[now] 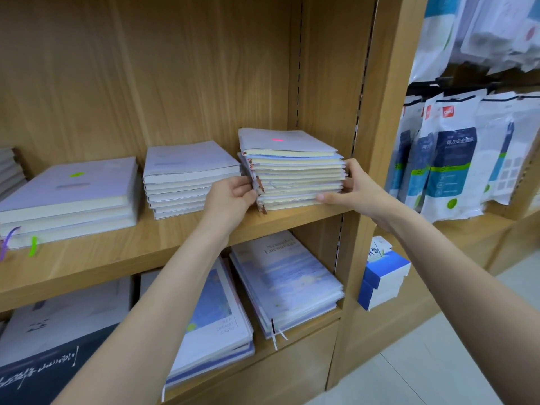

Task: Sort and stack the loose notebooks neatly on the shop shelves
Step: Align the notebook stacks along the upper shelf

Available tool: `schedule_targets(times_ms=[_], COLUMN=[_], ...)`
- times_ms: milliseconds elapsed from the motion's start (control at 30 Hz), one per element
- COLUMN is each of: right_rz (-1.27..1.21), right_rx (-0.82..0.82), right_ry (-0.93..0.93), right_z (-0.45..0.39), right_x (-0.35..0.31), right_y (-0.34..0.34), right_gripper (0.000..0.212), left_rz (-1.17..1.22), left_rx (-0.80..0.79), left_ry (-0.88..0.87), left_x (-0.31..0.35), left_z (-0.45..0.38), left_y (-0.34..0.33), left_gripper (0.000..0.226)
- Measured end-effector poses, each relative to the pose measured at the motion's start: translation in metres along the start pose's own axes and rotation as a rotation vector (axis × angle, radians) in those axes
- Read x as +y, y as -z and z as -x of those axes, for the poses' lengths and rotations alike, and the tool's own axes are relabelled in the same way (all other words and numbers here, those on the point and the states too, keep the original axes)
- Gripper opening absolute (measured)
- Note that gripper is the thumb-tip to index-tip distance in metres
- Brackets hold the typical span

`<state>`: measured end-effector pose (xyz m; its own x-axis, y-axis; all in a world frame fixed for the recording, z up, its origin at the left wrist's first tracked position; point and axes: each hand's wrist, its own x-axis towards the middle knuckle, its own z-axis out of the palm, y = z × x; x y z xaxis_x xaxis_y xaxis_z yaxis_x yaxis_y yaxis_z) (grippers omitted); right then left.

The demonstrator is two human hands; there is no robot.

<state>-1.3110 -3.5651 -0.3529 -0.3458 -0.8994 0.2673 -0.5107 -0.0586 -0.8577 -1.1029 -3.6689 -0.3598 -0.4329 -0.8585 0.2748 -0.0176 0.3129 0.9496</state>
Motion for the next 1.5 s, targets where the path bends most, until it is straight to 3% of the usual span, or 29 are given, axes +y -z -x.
schedule_targets(times_ms=[367,700,867,1033,1300,1500], right_rz=[-0.029,-0.006,0.020,-0.086,-0.052,0.011], right_rx=[0.045,0.119,0.050,-0.030,-0.005,0.124], right_ry=[-0.002,0.058,0.056,0.002,0.017,0.044], right_z=[-0.006,-0.004,-0.005,-0.003,-0.005,-0.007], right_x=[0.006,0.013,0.008,0.003,0.000,0.007], right_y=[-0.002,-0.001,0.000,0.005,-0.002,-0.015], right_gripper=[0.061,0.062,0.068,0.065,0.061,0.060], left_rz=[-0.163,-0.505,-0.251,-0.313,-0.326,-0.219], left_rx=[-0.108,0.115,0.016,-0.153,-0.117,-0.030], left_ry=[-0.114,-0.372,-0.215,-0.082,-0.092,-0.121], left_x=[0.002,-0.003,0.002,0.005,0.000,0.002], left_z=[0.004,0.017,0.021,0.010,0.006,0.014], left_y=[0.000,-0.008,-0.001,0.002,-0.003,-0.004], left_gripper=[0.044,0.032,0.051,0.060,0.052,0.046])
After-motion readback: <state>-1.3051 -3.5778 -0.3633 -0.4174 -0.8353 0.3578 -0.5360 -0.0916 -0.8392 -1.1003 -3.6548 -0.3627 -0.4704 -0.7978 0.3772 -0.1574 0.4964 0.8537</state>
